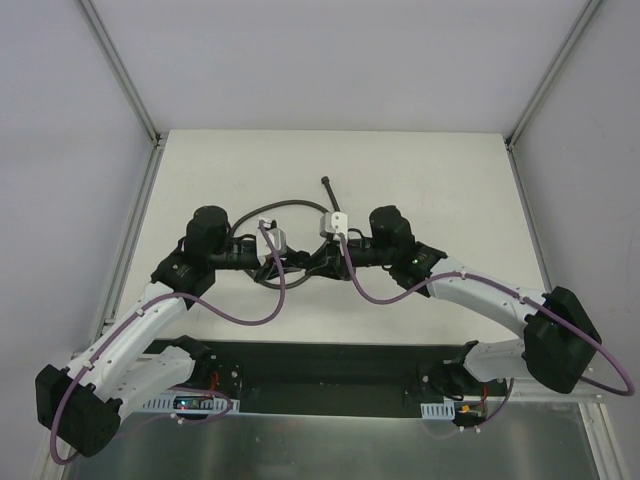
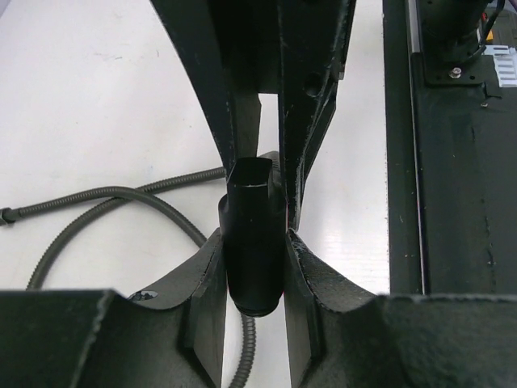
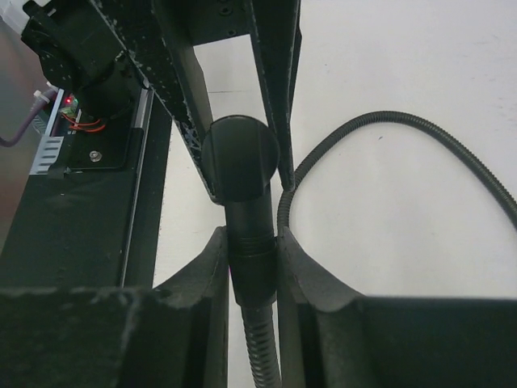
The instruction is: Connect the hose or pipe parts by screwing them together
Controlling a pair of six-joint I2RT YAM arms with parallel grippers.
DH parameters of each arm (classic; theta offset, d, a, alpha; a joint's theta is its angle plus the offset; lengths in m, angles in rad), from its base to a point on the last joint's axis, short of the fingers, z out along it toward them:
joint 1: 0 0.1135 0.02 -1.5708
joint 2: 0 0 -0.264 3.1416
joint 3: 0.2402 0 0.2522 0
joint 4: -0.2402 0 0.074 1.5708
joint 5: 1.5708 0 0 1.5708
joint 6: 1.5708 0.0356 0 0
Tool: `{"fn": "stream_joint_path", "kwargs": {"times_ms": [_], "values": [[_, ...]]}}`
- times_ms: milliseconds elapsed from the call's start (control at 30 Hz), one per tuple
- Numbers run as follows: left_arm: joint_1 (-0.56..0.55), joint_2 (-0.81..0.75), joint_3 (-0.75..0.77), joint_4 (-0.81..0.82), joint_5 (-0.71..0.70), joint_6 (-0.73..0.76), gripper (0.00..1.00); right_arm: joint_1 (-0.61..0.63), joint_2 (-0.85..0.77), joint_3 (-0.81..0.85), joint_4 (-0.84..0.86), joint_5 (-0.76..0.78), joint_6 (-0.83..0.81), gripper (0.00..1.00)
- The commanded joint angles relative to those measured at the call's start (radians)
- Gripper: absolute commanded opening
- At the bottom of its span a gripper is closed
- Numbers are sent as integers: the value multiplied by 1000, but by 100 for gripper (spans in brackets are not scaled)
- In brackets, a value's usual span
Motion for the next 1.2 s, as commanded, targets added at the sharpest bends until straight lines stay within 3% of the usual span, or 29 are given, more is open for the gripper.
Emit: {"fn": "stream_joint_path", "kwargs": {"times_ms": [0,33,67,233,267,367,400,433,500,600,733,833,1000,1167], "values": [[-13,-20,16,120,-27,137,0,-11,-30,32,-10,38,119,11],[-13,-17,19,124,-40,114,0,-11,-42,23,-3,67,119,18],[-13,-15,14,133,-67,64,0,-10,-56,-6,8,91,106,31],[-13,-67,-7,188,-123,-164,0,-7,-185,-119,121,244,49,61],[-13,-99,-26,205,-142,-206,0,-5,-202,-132,131,262,31,74],[-13,-141,-37,249,-277,-419,0,15,-258,-167,135,338,-52,87],[-13,-147,-32,248,-331,-494,0,41,-283,-176,135,395,-75,88],[-13,-149,-21,236,-463,-662,0,58,-292,-181,135,429,-144,89],[-12,-141,31,147,-544,-806,0,120,-306,-187,143,544,-221,90],[-12,-104,98,47,-551,-1001,0,218,-300,-190,167,698,-373,90],[-10,-62,106,38,-485,-1316,0,308,-265,-195,243,874,-523,91],[-12,-14,106,36,-390,-1444,0,340,-231,-178,266,951,-583,90],[-10,31,108,36,-295,-1490,0,362,-206,-184,301,990,-624,88],[-10,49,103,45,-258,-1567,0,363,-208,-201,289,1000,-626,73]]}}
